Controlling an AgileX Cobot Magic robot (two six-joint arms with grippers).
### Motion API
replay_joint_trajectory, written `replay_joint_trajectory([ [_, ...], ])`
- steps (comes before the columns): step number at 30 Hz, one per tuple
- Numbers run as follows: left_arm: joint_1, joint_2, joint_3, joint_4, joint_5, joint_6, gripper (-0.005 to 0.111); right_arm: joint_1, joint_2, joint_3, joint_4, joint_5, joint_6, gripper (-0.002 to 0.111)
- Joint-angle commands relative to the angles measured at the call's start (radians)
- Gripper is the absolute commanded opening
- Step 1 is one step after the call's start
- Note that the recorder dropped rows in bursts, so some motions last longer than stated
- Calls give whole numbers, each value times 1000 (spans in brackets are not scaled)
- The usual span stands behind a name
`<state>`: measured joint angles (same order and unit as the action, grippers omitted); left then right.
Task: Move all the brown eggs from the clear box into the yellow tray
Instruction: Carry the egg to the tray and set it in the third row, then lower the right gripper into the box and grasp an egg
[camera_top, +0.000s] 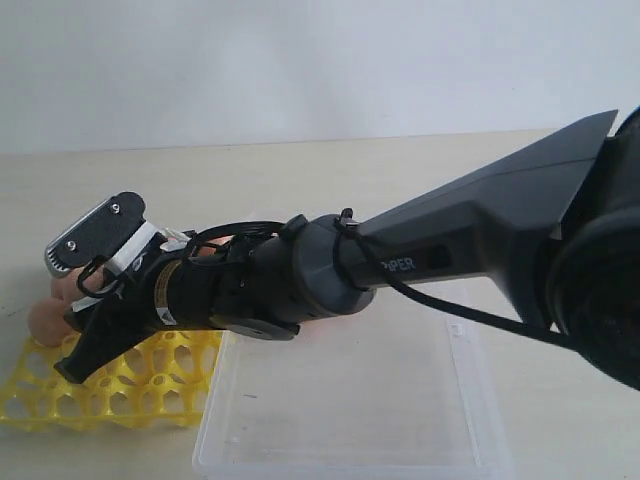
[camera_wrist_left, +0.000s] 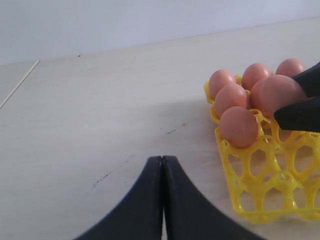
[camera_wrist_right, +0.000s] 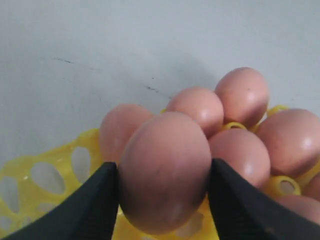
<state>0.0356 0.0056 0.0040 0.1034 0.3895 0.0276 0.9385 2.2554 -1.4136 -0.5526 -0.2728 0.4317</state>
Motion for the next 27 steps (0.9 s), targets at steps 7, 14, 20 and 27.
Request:
replay_joint_trajectory([
  [7,-8,-6,-4,-2,-9,-5,0,-10,-19,-19,3,96,18,69],
  [14,-8,-6,-4,-2,-9,-5,0,-24,-190,-19,60,551,-50,50],
  [20,-8,-6,-4,-2,-9,-7,0,-115,-258,-1,148,870,-38,46],
  [27,-8,-6,-4,-2,-9,-4,0,-204,-259,36,410,979,-40,61],
])
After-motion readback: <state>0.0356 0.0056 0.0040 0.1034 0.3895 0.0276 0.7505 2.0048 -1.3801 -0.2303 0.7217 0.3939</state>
